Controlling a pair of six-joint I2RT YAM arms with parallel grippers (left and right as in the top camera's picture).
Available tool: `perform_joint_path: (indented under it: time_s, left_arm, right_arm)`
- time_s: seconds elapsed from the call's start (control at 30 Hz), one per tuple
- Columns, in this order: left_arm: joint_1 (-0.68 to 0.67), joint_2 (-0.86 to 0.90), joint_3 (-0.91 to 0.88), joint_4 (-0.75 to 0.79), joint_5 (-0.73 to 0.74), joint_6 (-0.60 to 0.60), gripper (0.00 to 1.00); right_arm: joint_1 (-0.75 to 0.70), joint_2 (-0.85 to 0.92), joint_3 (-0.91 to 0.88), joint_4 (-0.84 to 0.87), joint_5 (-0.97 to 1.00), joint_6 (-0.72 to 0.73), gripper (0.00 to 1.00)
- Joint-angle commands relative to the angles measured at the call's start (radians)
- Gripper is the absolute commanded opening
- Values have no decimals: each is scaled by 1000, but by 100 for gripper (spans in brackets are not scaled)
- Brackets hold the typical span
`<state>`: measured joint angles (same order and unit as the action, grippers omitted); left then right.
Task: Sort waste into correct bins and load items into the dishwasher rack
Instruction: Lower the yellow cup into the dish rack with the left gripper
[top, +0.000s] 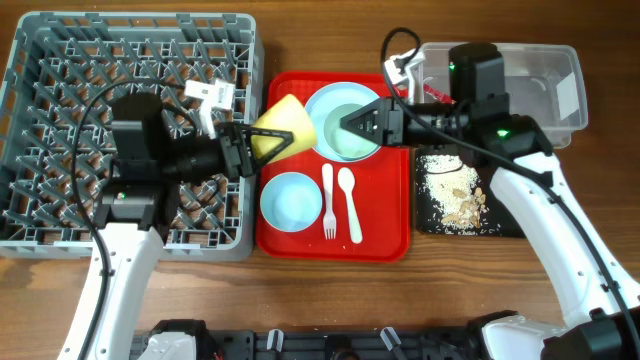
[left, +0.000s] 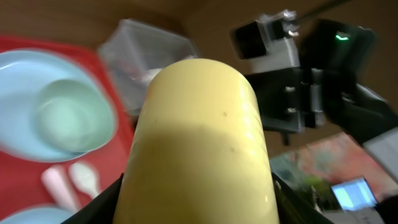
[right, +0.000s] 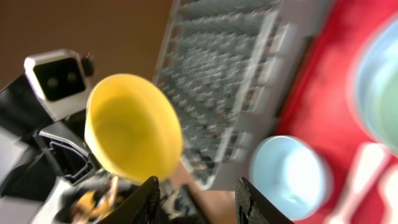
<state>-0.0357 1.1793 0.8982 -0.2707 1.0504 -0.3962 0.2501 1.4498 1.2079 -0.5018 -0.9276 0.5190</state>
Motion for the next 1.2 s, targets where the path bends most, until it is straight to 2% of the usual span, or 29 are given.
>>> perform_joint_path:
  time_s: [0.0, 0.1, 0.23, 0.3, 0.43, 0.57, 0.73, 0.93, 1.03, 1.07, 1.1, 1.13, 1.17]
  left_arm:
    - [42, -16, 6, -132, -292, 66, 4]
    - [93, -53, 32, -349, -554, 83, 4]
    - [187, -78, 172, -718, -945, 82, 4]
    - [221, -78, 220, -798, -1039, 82, 4]
    - [258, -68, 230, -842, -1118, 82, 4]
    - [258, -10, 230, -861, -1124, 82, 4]
    - [258, 117, 230, -829, -1123, 82, 5]
    - [258, 256, 230, -776, -1123, 82, 11]
    - [258, 303, 230, -767, -1123, 82, 22]
    - [258, 310, 230, -765, -1123, 82, 34]
    - [258, 314, 230, -764, -1123, 82, 51]
    - [258, 315, 230, -761, -1123, 82, 58]
    - [258, 315, 230, -757, -1123, 82, 71]
  right_arm:
    - [-19, -1, 10, -74, 174, -79, 40]
    - [-19, -25, 30, -240, 354, -163, 40]
    - [-19, -73, 89, -484, 607, -266, 41]
    - [-19, -93, 90, -537, 639, -308, 41]
    - [-19, -94, 90, -578, 678, -309, 41]
    - [-19, -94, 90, -585, 677, -306, 41]
    - [-19, -94, 90, -596, 677, -306, 41]
    - [-19, -94, 90, -598, 677, -306, 40]
    - [-19, -94, 90, -599, 677, -306, 40]
    - [-19, -94, 90, -599, 677, -306, 40]
    - [-19, -94, 90, -600, 677, -307, 40]
    - [-19, -94, 90, -600, 677, -306, 40]
    - [-19, -94, 90, -602, 677, -306, 40]
